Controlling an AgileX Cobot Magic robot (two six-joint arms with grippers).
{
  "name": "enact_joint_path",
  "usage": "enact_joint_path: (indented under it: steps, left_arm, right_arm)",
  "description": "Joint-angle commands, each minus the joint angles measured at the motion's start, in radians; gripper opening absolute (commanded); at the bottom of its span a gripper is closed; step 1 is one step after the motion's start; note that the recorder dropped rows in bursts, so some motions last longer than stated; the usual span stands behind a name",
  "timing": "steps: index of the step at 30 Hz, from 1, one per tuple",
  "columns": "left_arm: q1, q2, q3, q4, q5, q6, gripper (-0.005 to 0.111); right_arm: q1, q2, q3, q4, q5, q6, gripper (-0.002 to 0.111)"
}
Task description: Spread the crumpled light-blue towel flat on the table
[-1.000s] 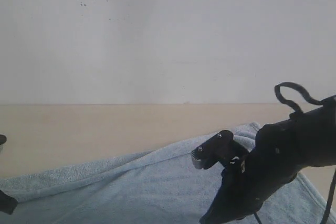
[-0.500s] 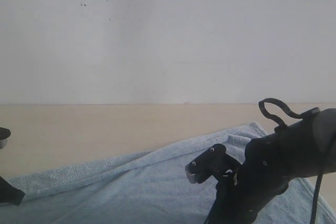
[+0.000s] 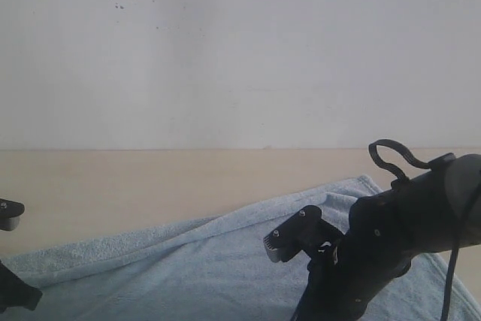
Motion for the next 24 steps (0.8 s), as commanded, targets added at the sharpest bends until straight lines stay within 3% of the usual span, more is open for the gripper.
enact_joint_path:
  steps: [1,12,24]
  left_arm:
    - [0.002,0.016,-0.002,-0.003,-0.050,-0.012,0.004]
    - [0.002,0.061,-0.002,-0.003,-0.130,-0.012,0.004]
    - [0.002,0.061,-0.013,-0.007,-0.132,-0.012,0.004]
  right_arm:
    - [0.002,0.025,0.007,0.001,-0.002,-0.010,0.000]
    - [0.002,0.034,0.007,0.001,0.023,-0.013,0.000]
    - [0.002,0.066,0.009,0.001,0.041,-0.015,0.000]
